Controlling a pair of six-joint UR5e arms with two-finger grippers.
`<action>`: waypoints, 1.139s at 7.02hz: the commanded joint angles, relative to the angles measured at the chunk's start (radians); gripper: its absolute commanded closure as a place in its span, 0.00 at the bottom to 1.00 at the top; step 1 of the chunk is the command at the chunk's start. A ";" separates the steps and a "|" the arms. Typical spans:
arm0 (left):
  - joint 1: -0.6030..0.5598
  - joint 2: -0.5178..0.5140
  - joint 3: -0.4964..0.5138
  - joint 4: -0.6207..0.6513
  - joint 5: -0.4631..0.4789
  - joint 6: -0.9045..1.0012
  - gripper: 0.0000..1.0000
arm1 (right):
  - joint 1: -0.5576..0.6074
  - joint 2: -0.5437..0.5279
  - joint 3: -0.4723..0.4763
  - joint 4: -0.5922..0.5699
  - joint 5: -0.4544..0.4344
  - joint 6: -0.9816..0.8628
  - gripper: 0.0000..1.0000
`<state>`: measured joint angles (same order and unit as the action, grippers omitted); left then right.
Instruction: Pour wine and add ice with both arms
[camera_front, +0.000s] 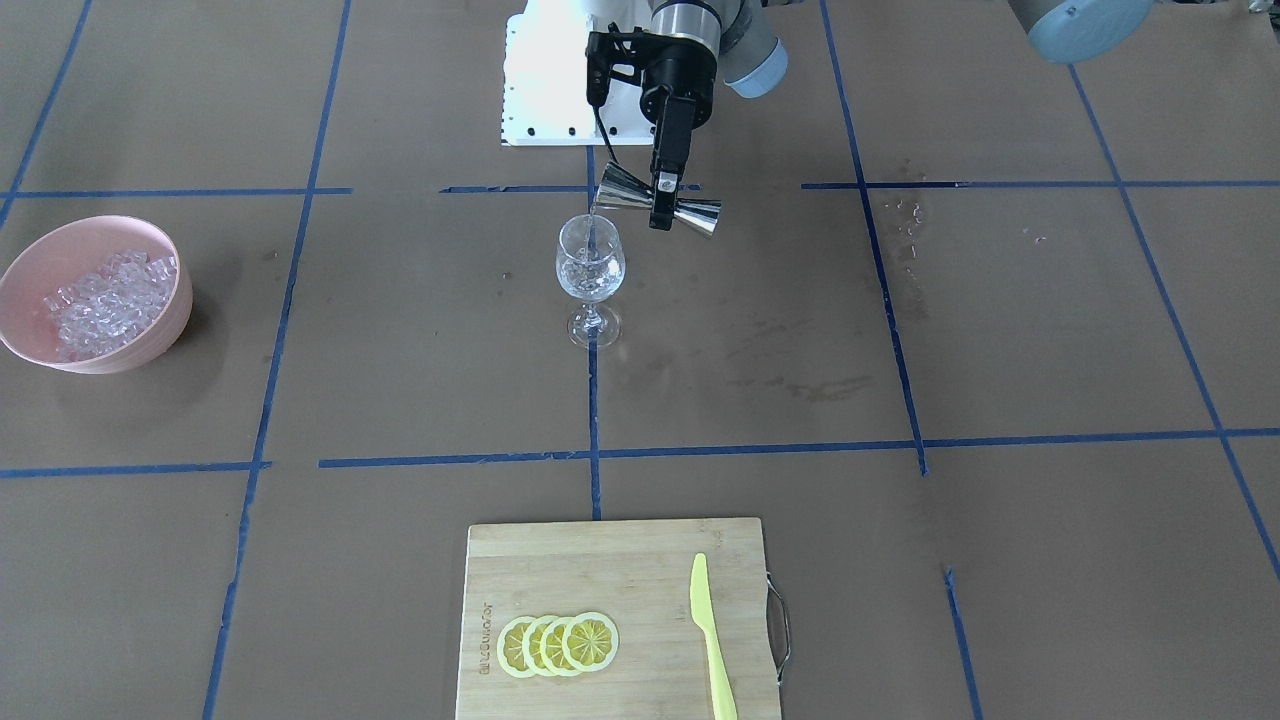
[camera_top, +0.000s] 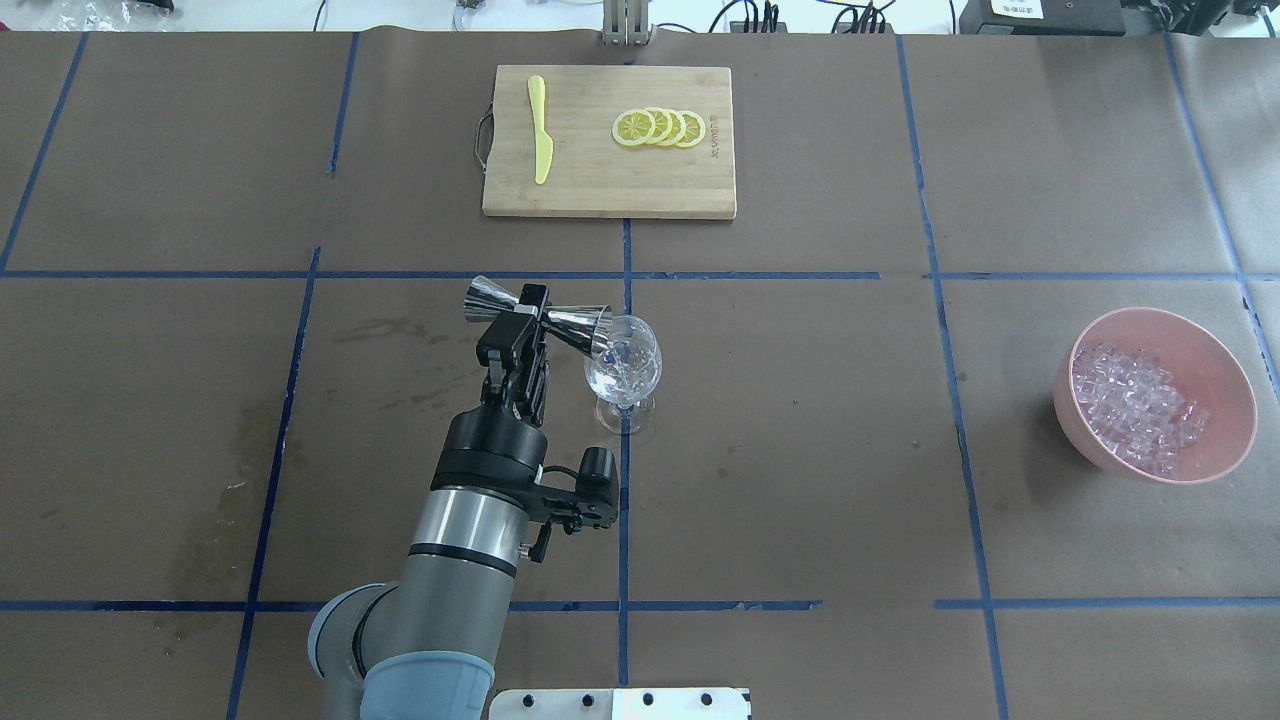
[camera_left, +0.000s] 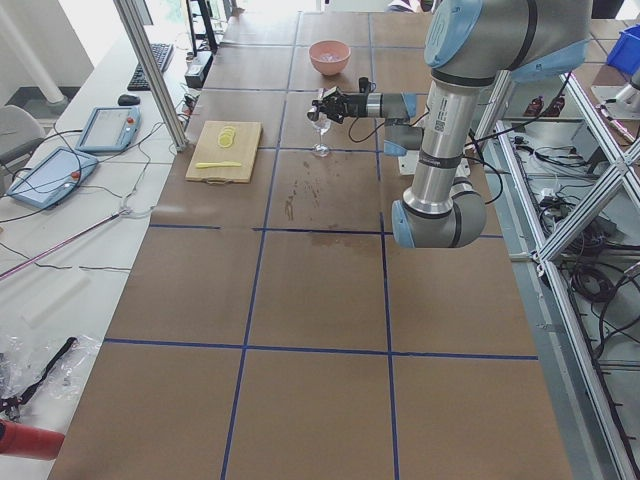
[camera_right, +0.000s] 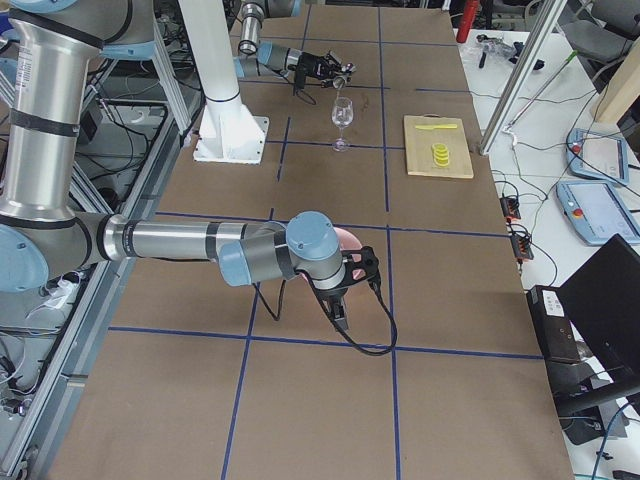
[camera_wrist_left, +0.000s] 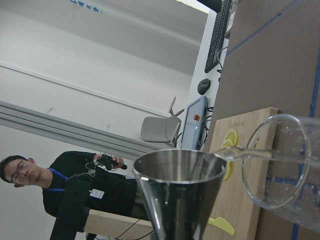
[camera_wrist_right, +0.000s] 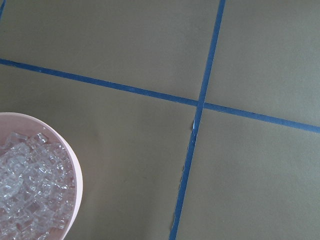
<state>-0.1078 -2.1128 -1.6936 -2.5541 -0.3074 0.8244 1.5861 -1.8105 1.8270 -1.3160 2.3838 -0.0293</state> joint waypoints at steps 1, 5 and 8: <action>-0.001 -0.013 0.000 0.003 0.024 0.103 1.00 | 0.000 0.000 0.000 0.000 0.000 0.000 0.00; -0.004 -0.019 0.000 -0.003 0.027 0.202 1.00 | 0.000 0.000 -0.002 0.000 0.000 -0.001 0.00; -0.021 -0.023 -0.011 -0.127 0.015 0.046 1.00 | 0.000 -0.001 0.000 0.001 0.000 -0.001 0.00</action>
<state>-0.1211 -2.1344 -1.7019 -2.6269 -0.2859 0.9534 1.5862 -1.8110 1.8268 -1.3155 2.3838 -0.0307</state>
